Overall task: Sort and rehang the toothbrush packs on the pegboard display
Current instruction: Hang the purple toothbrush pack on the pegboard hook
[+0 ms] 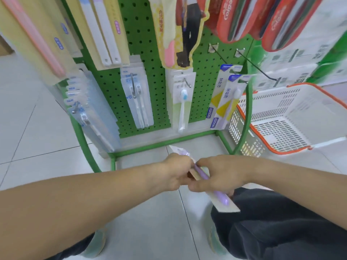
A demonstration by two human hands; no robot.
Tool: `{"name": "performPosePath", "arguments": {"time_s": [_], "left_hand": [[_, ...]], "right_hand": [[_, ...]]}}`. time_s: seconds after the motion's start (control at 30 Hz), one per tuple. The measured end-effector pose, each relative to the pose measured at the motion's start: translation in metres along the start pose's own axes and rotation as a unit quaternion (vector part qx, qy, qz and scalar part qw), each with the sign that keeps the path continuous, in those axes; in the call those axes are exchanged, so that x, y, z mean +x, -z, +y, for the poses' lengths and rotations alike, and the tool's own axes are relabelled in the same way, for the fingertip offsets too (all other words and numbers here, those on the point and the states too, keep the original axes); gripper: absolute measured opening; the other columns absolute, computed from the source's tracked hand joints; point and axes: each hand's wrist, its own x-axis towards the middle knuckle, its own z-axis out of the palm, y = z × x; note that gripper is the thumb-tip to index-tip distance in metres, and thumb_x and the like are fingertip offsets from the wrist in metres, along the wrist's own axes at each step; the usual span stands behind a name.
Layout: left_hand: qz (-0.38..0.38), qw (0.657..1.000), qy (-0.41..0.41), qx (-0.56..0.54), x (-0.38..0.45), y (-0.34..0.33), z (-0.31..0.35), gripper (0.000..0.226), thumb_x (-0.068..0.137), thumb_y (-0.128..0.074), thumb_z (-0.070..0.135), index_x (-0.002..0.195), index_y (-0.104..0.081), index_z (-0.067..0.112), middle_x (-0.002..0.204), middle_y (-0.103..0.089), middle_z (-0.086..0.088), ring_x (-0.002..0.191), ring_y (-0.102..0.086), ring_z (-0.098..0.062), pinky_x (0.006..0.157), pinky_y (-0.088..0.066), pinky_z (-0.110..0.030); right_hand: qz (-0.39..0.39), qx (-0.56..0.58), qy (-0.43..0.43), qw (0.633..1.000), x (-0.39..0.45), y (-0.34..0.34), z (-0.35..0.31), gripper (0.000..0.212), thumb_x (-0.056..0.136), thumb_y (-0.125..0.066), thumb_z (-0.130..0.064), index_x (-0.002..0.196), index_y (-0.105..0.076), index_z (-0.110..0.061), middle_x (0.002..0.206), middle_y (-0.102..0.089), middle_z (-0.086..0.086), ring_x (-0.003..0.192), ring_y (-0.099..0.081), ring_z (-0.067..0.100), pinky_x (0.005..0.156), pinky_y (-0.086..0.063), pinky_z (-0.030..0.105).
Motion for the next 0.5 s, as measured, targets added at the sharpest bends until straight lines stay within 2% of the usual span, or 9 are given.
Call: {"name": "performPosePath", "arguments": {"time_s": [0.03,0.07,0.17,0.2,0.27,0.33,0.4,0.43,0.5], "left_hand": [[-0.006,1.0,0.003,-0.023,0.01,-0.011,-0.001,0.024,0.097,-0.038,-0.009,0.102,-0.061,-0.003,0.066,-0.072,-0.01,0.056,-0.071,-0.02,0.057,-0.059,-0.031],[-0.019,0.999,0.008,-0.048,0.019,-0.02,-0.002,0.028,0.099,-0.036,-0.009,0.095,-0.063,0.001,0.068,-0.072,-0.008,0.059,-0.071,-0.019,0.059,-0.058,-0.033],[-0.045,0.988,0.019,-0.145,0.042,-0.046,-0.005,0.029,0.105,-0.034,-0.004,0.101,-0.062,0.003,0.09,-0.072,-0.011,0.08,-0.07,-0.022,0.067,-0.056,-0.034],[-0.048,0.985,0.019,-0.164,0.048,-0.056,-0.005,0.027,0.107,-0.035,-0.001,0.106,-0.062,0.002,0.095,-0.071,-0.012,0.083,-0.069,-0.023,0.068,-0.056,-0.034],[-0.058,0.984,0.009,-0.168,0.059,-0.081,-0.004,0.022,0.107,-0.04,0.003,0.11,-0.062,0.001,0.098,-0.071,-0.013,0.084,-0.07,-0.024,0.068,-0.057,-0.034],[-0.069,0.99,-0.014,-0.119,0.065,-0.108,-0.001,0.019,0.106,-0.045,0.005,0.107,-0.064,0.002,0.095,-0.072,-0.012,0.08,-0.071,-0.023,0.064,-0.06,-0.032],[-0.072,0.995,-0.064,-0.007,0.066,-0.132,0.005,0.019,0.103,-0.051,0.011,0.098,-0.067,0.004,0.087,-0.073,-0.013,0.069,-0.071,-0.024,0.054,-0.059,-0.029],[-0.066,0.99,-0.104,0.07,0.067,-0.143,0.009,0.023,0.102,-0.052,0.017,0.09,-0.068,0.005,0.079,-0.072,-0.011,0.059,-0.068,-0.023,0.047,-0.053,-0.026],[-0.037,0.956,-0.21,0.201,0.076,-0.159,0.015,0.038,0.104,-0.046,0.027,0.073,-0.061,0.01,0.066,-0.068,-0.007,0.047,-0.059,-0.024,0.042,-0.042,-0.022]], "right_hand": [[0.001,0.025,-0.008,1.0,-0.004,0.002,0.011,0.062,0.085,-0.062,-0.07,0.128,-0.054,-0.027,0.081,-0.071,-0.007,0.084,-0.073,0.019,0.08,-0.055,0.032],[0.011,0.053,-0.018,0.998,-0.01,0.005,0.024,0.058,0.085,-0.067,-0.065,0.129,-0.055,-0.029,0.088,-0.07,-0.007,0.086,-0.072,0.018,0.082,-0.055,0.032],[0.069,0.145,-0.068,0.985,-0.036,0.007,0.065,0.047,0.084,-0.076,-0.049,0.126,-0.057,-0.039,0.117,-0.059,-0.006,0.096,-0.067,0.015,0.082,-0.055,0.029],[0.081,0.197,-0.08,0.974,-0.045,0.003,0.078,0.042,0.085,-0.078,-0.044,0.122,-0.059,-0.038,0.118,-0.058,-0.003,0.094,-0.07,0.02,0.076,-0.058,0.03],[0.094,0.306,-0.09,0.943,-0.059,-0.007,0.099,0.035,0.085,-0.081,-0.032,0.115,-0.064,-0.032,0.114,-0.059,0.007,0.075,-0.073,0.026,0.061,-0.059,0.029],[0.113,0.355,-0.103,0.922,-0.067,-0.02,0.123,0.032,0.085,-0.082,-0.025,0.111,-0.064,-0.029,0.108,-0.062,0.013,0.059,-0.066,0.022,0.054,-0.053,0.025],[0.158,0.387,-0.116,0.901,-0.075,-0.031,0.15,0.025,0.086,-0.077,-0.02,0.107,-0.065,-0.027,0.098,-0.064,0.012,0.057,-0.056,0.02,0.049,-0.045,0.025],[0.197,0.413,-0.126,0.88,-0.079,-0.036,0.164,0.019,0.087,-0.072,-0.016,0.104,-0.066,-0.024,0.09,-0.063,0.011,0.057,-0.05,0.02,0.047,-0.039,0.026],[0.292,0.459,-0.151,0.825,-0.089,-0.04,0.192,0.01,0.091,-0.064,-0.012,0.098,-0.068,-0.017,0.079,-0.059,0.009,0.061,-0.043,0.021,0.047,-0.033,0.027]]}}
